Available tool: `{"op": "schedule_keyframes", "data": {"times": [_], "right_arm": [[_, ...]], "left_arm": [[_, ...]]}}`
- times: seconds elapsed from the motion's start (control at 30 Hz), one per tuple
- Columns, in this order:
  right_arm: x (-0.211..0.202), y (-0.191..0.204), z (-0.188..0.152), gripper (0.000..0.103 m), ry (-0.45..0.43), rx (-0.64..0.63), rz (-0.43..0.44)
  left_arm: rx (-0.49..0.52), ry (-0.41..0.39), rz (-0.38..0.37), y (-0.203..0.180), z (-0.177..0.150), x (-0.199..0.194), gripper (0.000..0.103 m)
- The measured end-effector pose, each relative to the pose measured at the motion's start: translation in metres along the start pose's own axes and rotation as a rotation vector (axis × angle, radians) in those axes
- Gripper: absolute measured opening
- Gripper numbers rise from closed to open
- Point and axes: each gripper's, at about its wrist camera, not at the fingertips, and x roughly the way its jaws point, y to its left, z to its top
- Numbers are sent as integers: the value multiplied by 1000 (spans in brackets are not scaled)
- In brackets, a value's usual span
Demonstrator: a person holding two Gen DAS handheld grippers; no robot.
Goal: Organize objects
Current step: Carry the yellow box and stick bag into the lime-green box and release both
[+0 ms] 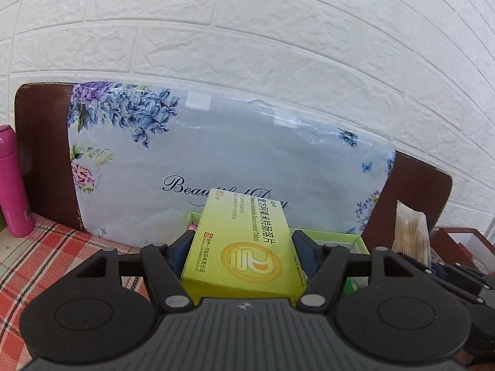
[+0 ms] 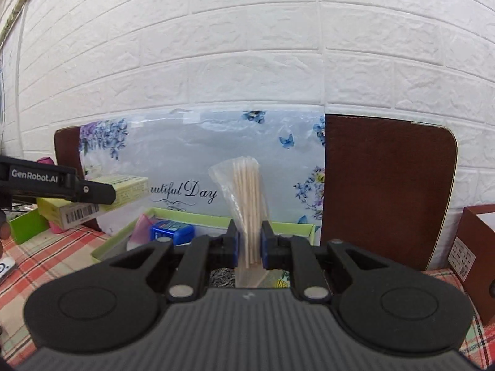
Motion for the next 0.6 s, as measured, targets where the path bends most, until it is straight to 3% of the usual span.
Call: {"op": "schedule_keyframes", "data": {"times": [0.13,0.17,0.2,0.23,0.27,0.37,0.6], "right_arm": [[34,3,-6,13,16,-3,-36],[42,4,-10,22,25,-7,-44],[50,6,-15,52,53,-19,-42],[56,7,-20,66,90,-31,-39],[58,8,-28,74,106,-43,-44],[50,12,-45,80,83,-91,-54],[26,2,-45,97,70,-6,-61]], "left_arm": [[11,37,-41,8,-8,31,72],[14,66,-46,11,-13,38,76],[14,95,-29,13,-20,43,80],[14,114,-10,15,-26,46,80],[15,124,2,17,-32,47,80],[6,103,7,23,-44,39,82],[18,67,44,12,-37,6,83]]}}
